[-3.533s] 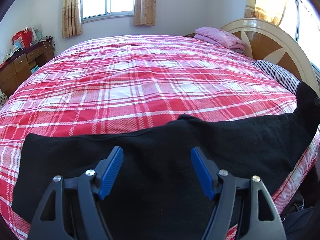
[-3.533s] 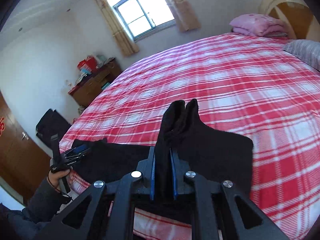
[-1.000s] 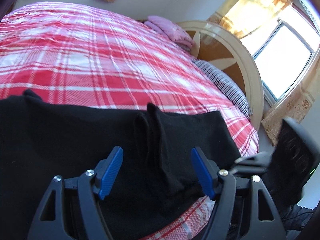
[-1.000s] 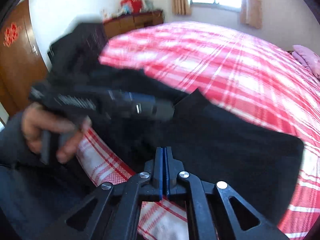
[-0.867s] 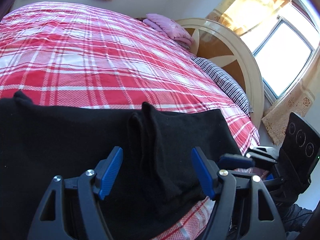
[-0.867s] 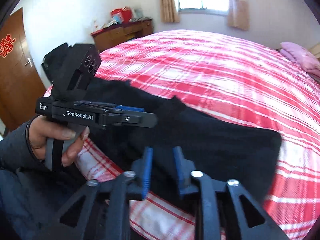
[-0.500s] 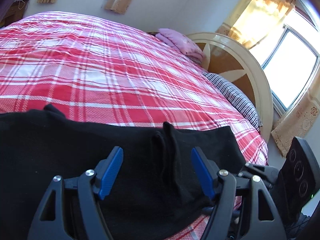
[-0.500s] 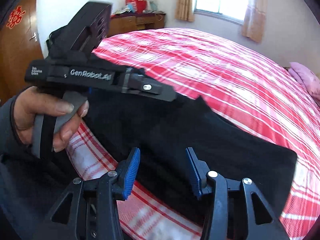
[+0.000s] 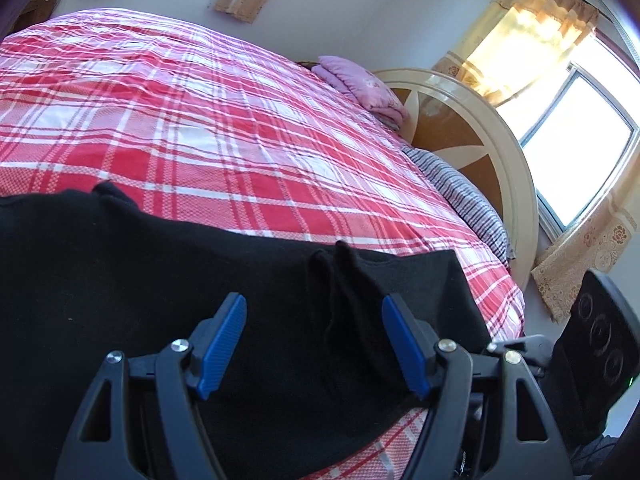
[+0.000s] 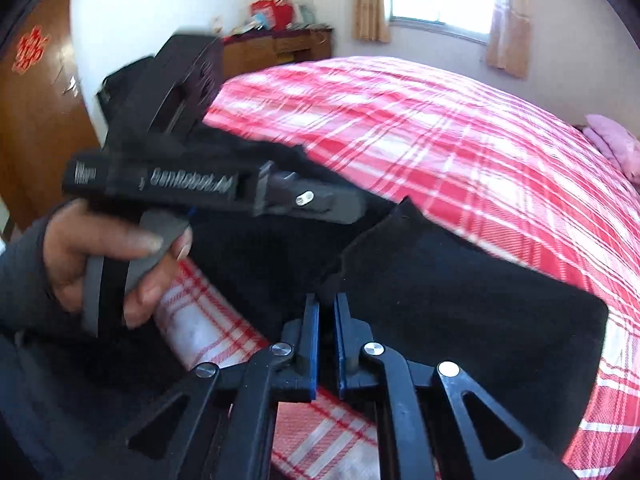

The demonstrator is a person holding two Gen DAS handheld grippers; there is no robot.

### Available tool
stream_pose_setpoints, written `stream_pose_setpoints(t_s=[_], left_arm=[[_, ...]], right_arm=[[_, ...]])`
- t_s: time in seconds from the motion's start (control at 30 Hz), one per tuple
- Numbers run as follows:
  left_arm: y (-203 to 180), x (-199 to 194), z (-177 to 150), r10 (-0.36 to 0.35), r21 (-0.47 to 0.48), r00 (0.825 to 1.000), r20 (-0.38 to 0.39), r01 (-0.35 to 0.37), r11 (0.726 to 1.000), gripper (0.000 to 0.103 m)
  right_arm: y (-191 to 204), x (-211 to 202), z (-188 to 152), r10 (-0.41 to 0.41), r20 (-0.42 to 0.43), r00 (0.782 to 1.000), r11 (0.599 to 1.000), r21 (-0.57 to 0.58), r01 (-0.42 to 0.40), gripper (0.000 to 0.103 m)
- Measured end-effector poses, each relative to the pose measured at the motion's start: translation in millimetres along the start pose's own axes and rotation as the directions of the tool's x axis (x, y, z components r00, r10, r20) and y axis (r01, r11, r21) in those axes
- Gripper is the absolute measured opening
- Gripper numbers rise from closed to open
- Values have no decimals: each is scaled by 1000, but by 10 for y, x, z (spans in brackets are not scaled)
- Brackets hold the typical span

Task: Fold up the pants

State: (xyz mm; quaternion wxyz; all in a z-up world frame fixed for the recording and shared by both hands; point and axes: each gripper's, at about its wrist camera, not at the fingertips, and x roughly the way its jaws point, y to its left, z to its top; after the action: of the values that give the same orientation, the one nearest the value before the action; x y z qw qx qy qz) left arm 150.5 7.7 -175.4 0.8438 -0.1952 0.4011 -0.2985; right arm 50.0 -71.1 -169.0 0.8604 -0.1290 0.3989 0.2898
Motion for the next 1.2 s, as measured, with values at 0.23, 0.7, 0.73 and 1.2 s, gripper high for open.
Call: stream_pose_setpoints(t_s=[0.23, 0.7, 0.73, 1.2], left_arm=[[-80, 165, -43, -25, 22, 998, -54, 26, 999, 73], [-339, 423, -77, 25, 142, 991, -135, -5, 990, 13], [-314, 385, -70, 4, 119, 992, -128, 11, 993, 13], [-105, 43, 31, -41, -1, 993, -108, 41, 999, 13]], right_arm=[[-21, 223, -66, 8, -56, 998, 1000, -14, -8, 7], [-542, -587, -478, -98, 2, 995, 995, 35, 98, 48], [-596, -639, -517, -143, 3, 990, 989, 35, 143, 48], [-574, -591, -770, -303, -41, 952, 951, -73, 300, 8]])
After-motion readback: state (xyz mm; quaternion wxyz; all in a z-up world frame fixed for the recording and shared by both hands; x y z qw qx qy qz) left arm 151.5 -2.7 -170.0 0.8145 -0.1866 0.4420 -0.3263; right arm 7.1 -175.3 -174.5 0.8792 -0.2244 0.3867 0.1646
